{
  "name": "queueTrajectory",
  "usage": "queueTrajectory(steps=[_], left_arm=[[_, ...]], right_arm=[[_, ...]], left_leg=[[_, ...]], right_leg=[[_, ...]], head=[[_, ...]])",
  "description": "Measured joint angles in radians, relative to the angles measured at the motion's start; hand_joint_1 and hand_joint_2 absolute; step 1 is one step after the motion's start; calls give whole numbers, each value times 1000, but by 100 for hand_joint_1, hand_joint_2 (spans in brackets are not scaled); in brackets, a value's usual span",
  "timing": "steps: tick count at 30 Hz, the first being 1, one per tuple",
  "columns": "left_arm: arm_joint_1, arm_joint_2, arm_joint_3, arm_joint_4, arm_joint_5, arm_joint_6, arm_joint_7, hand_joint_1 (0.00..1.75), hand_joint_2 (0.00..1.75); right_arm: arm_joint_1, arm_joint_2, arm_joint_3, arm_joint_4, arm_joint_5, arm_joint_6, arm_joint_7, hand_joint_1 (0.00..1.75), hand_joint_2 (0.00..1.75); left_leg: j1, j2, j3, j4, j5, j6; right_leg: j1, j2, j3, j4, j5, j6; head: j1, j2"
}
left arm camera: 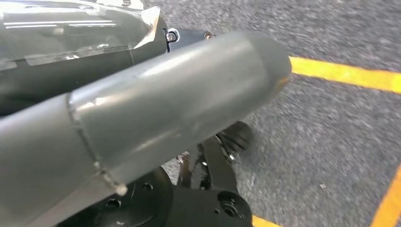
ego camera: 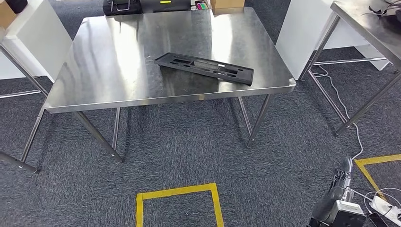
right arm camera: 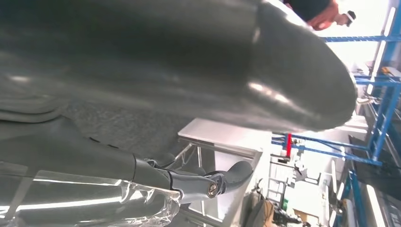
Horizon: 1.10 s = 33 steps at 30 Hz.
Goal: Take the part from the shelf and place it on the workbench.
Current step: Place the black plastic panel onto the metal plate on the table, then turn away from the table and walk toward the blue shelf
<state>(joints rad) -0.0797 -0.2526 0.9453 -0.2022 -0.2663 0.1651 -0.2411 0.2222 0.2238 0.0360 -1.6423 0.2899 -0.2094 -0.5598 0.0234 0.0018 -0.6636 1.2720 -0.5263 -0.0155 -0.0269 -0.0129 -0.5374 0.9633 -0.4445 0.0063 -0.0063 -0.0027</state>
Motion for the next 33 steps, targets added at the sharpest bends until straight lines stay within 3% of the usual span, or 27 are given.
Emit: queueTrajectory(steps=[1,3,4,5,7,8,10,12,13,15,16,17,19,20,22,23,25,27,28,30,31,33], left_arm=[[0,0,0,0,0,0,0,0,0],[-2,1,0,0,-1,-1,0,0,0],[-2,1,0,0,-2,-2,-1,0,0],[-3,1,0,0,-3,-1,0,0,0],[-1,4,-1,0,-5,-2,7,0,0],[0,10,-1,0,-6,-8,14,0,0],[4,27,-1,0,-7,-25,29,0,0],[7,44,-1,0,-10,-37,36,0,0],[8,50,-1,0,-12,-38,38,0,0],[10,57,-1,0,-14,-38,41,0,0],[10,58,-1,0,-15,-38,42,0,0],[11,59,-1,0,-16,-37,44,0,0],[11,60,-1,0,-17,-37,46,0,0],[11,61,-1,0,-17,-37,46,0,0],[13,64,-1,0,-15,-37,46,0,0],[14,66,-1,0,-14,-36,46,0,0],[15,69,0,0,-14,-31,42,0,0],[15,69,0,0,-19,-26,37,0,0],[14,70,-1,0,-22,-23,35,0,0],[14,71,-1,0,-24,-18,32,0,0],[14,72,0,0,-24,-17,30,0,0],[14,73,0,0,-24,-17,27,0,0]], right_arm=[[0,0,0,1,0,0,-1,0,0],[0,-1,-1,1,0,0,-3,0,0],[0,-1,-1,1,0,-1,-4,0,0],[0,-2,-1,1,-1,-2,-5,0,0],[3,-3,-1,1,-5,-10,-7,0,0],[6,-5,-1,1,-8,-16,-7,0,0],[16,-9,-1,1,-15,-28,-9,0,0],[24,-13,-1,1,-20,-36,-9,0,0],[27,-15,-1,1,-23,-39,-9,0,0],[33,-19,-1,1,-30,-47,-9,0,0],[34,-20,-1,1,-33,-51,-9,0,0],[35,-21,-1,1,-36,-54,-9,0,0],[34,-22,-1,0,-42,-59,-10,0,0],[34,-23,0,0,-44,-60,-10,0,0],[35,-24,0,0,-49,-62,-9,0,0],[34,-24,0,1,-52,-63,-9,0,0],[32,-25,0,3,-59,-65,-8,0,0],[30,-26,0,6,-74,-60,-5,0,0],[29,-26,0,8,-85,-54,-2,0,0],[28,-27,0,11,-111,-38,4,0,0],[27,-28,0,13,-121,-32,7,0,0],[22,-29,0,16,-133,-25,8,0,0]], left_leg=[[5,0,48,-51,25,-4],[9,-3,152,-189,26,-7],[7,-6,184,-240,12,-4],[3,-9,194,-265,-1,3],[-4,-8,179,-275,4,26],[-6,-6,167,-276,14,40],[-8,0,140,-280,38,62],[-13,2,109,-279,62,72],[-17,4,94,-278,75,73],[-25,5,66,-276,100,74],[-28,5,54,-276,112,73],[-31,5,43,-275,124,71],[-35,6,29,-275,145,64],[-35,7,24,-275,156,58],[-32,8,14,-276,171,46],[-29,7,7,-269,159,39],[-23,2,-11,-208,75,26],[-16,0,-31,-88,-23,12],[-12,0,-37,-31,-36,5],[-2,-1,-20,15,9,-4],[3,-5,13,-15,41,-7],[11,-36,111,-143,51,-8]], right_leg=[[-3,0,-14,7,8,7],[-4,-1,-38,23,19,22],[-3,-2,-46,29,25,31],[-2,-3,-52,32,32,40],[-3,-4,-63,33,44,59],[-4,-3,-74,45,31,60],[-6,1,-105,120,-43,46],[-3,4,-134,243,-128,35],[-1,5,-135,292,-144,37],[3,6,-94,302,-118,51],[7,6,-51,256,-96,54],[12,6,3,187,-85,50],[23,7,94,46,-92,34],[28,7,113,5,-102,26],[24,8,106,-18,-98,14],[21,7,98,-19,-89,6],[12,5,77,-22,-66,-14],[14,4,53,-21,-46,-23],[14,5,41,-21,-36,-21],[11,11,17,-16,-16,-12],[9,16,5,-10,-8,-6],[6,27,-20,5,4,7]], head=[[0,0],[-2,0],[-3,0],[-4,0],[-2,0],[0,0],[4,0],[9,0],[9,0],[10,0],[10,0],[10,0],[9,0],[9,0],[10,0],[9,0],[5,0],[2,0],[2,0],[2,0],[1,0],[1,0]])
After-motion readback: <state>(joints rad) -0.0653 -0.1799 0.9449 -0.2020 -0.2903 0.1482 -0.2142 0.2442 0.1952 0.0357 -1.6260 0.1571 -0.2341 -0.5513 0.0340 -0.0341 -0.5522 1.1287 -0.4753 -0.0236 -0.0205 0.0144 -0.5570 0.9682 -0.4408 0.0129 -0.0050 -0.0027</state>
